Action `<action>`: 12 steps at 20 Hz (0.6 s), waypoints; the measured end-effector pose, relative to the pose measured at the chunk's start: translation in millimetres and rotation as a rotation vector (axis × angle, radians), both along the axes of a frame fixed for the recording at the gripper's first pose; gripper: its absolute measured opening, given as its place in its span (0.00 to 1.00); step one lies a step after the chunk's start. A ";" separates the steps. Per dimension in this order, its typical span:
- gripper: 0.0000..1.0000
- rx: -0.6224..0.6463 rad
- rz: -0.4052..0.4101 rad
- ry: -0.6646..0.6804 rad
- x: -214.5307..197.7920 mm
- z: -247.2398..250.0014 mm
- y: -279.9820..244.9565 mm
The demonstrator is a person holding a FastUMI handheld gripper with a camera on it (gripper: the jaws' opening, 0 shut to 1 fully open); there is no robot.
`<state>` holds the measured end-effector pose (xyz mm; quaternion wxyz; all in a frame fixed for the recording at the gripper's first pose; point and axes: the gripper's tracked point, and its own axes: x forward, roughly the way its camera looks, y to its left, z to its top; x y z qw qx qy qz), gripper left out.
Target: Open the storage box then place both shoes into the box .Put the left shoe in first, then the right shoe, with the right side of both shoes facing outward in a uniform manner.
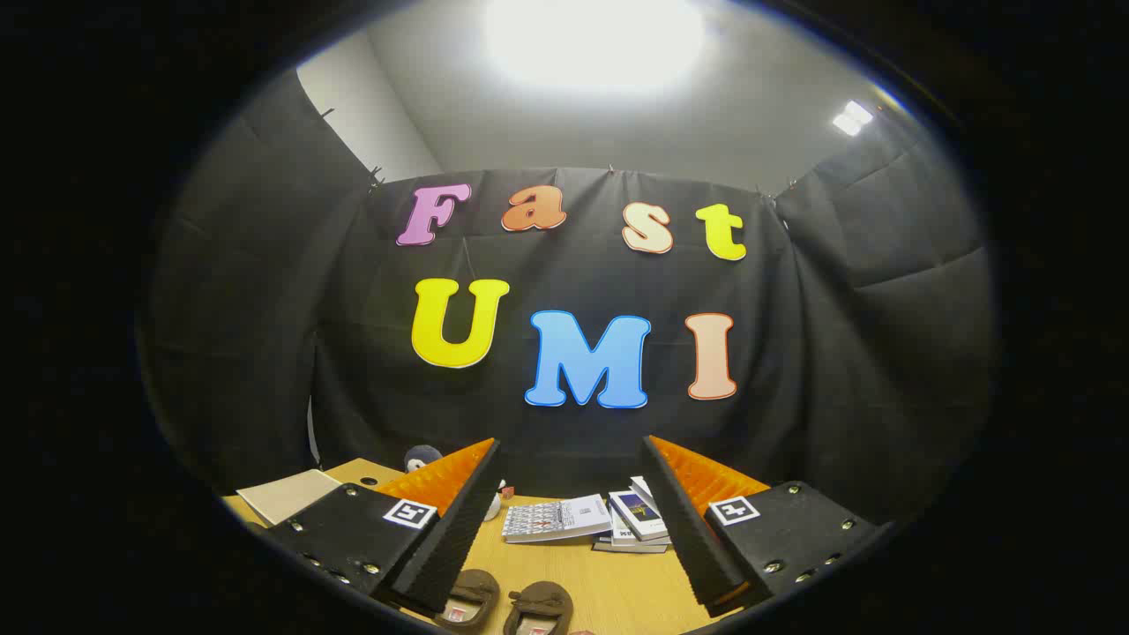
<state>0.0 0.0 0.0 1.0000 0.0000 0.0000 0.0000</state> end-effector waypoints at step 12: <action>0.97 -0.022 0.028 -0.006 -8.2 3.2 8.0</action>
